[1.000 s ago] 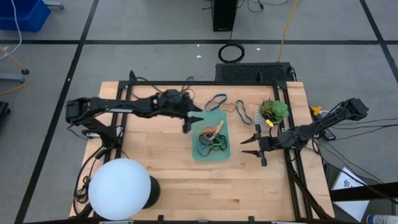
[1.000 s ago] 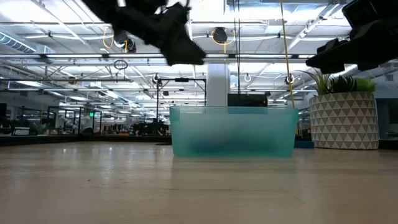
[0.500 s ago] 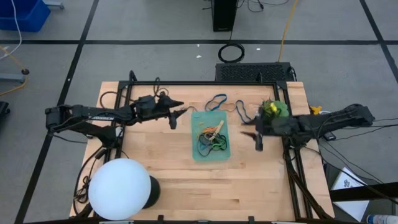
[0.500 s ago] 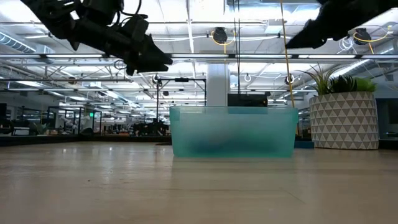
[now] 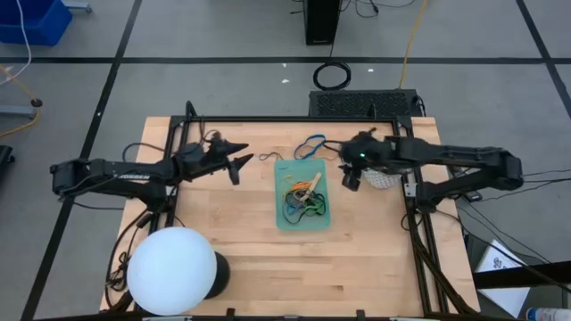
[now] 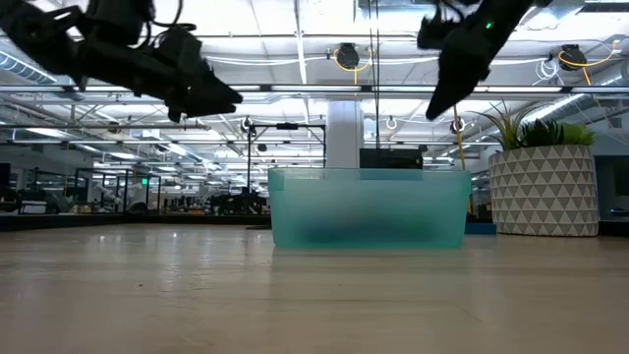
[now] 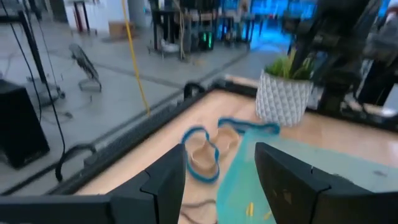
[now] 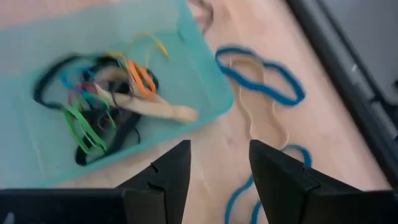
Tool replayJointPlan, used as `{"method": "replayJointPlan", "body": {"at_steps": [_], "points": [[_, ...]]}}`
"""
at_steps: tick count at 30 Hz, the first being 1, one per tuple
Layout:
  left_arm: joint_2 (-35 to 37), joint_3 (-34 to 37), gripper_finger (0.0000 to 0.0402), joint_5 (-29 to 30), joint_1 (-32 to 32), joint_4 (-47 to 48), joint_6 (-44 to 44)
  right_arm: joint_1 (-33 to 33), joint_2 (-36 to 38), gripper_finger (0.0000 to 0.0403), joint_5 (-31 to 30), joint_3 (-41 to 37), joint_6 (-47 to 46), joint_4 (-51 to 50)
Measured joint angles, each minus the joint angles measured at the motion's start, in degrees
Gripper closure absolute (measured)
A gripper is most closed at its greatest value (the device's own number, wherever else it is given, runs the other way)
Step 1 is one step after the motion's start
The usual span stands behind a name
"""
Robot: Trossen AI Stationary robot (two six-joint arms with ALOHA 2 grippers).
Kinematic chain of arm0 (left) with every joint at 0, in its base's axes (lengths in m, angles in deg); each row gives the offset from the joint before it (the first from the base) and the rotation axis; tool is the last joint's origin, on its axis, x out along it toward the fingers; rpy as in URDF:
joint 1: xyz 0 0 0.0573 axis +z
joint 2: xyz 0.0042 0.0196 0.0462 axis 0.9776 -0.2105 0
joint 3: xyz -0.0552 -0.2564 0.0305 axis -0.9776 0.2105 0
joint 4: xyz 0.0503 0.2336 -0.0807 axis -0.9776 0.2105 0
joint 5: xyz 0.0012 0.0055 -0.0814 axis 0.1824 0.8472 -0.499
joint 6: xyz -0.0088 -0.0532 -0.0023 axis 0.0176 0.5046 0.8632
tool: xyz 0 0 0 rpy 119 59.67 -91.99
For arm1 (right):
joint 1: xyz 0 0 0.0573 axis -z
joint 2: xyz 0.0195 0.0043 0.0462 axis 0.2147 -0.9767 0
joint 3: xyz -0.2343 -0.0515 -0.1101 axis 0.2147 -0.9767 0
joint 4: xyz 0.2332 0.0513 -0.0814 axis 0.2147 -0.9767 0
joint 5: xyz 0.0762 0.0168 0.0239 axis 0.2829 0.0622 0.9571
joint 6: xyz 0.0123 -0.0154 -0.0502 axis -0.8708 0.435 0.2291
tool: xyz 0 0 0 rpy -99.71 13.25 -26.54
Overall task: Pick and place rubber bands into bin
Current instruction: Put the blue rubber band into the green bin
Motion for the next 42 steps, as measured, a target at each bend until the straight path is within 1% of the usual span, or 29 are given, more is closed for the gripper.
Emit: {"method": "replayJointPlan", "body": {"at_steps": [2, 4, 9, 14, 16, 19, 24, 27, 30, 34, 36, 42], "points": [[1.76, 2.12, 0.0201, -0.18, 0.25, -3.45, -0.27, 1.33, -2.79, 0.0245, -0.17, 0.0, 0.29, -0.04], [3.47, 3.62, 0.0201, -0.27, 0.41, -4.82, -0.28, 2.37, -5.26, 0.0245, -0.12, 0.0, 0.62, 0.01], [6.58, 5.05, 0.0201, -0.36, 0.45, -4.68, -0.3, 3.01, -9.93, 0.0245, -0.13, -0.43, 4.6, 0.72], [6.77, 5.11, 0.0201, -0.48, 0.47, -4.41, -0.31, 2.99, -12.36, 0.0245, -0.13, -4.32, 8.12, 7.6], [6.76, 5.11, 0.0201, -0.48, 0.47, -4.35, -0.3, 3.06, -12.61, 0.0245, -1.03, -5.83, 8.58, 8.85], [6.76, 5.11, 0.0201, -0.48, 0.47, -4.34, -0.31, 3.61, -12.37, 0.0245, -4.67, -7.26, 6.61, 10.81], [6.72, 5.11, 0.0201, -0.48, 0.46, -4.38, -0.25, 6.43, -12.11, 0.0245, -4.7, -8.78, 0.75, 13.17], [6.72, 5.11, 0.0201, -0.48, 0.44, -4.38, -0.21, 8.45, -12.67, 0.0245, -4.62, -9.55, -0.42, 13.16], [6.72, 5.11, 0.0201, -0.5, 0.43, -4.33, 0.19, 10.32, -12.85, 0.0245, -3.91, -10.26, -1.28, 13.37], [6.72, 5.11, 0.0201, -0.52, 0.43, -4.24, 0.19, 12.36, -13.09, 0.0245, 1.24, -11.98, -1.33, 14.82], [6.72, 5.11, 0.0201, -0.55, 0.43, -3.92, 0.19, 12.97, -13.09, 0.0245, 1.56, -12.63, -1.36, 16.7], [6.72, 5.11, 0.0201, -0.55, 0.43, -3.92, 0.24, 14.14, -13.06, 0.0245, 1.55, -14.44, -1.38, 17.13]]}}
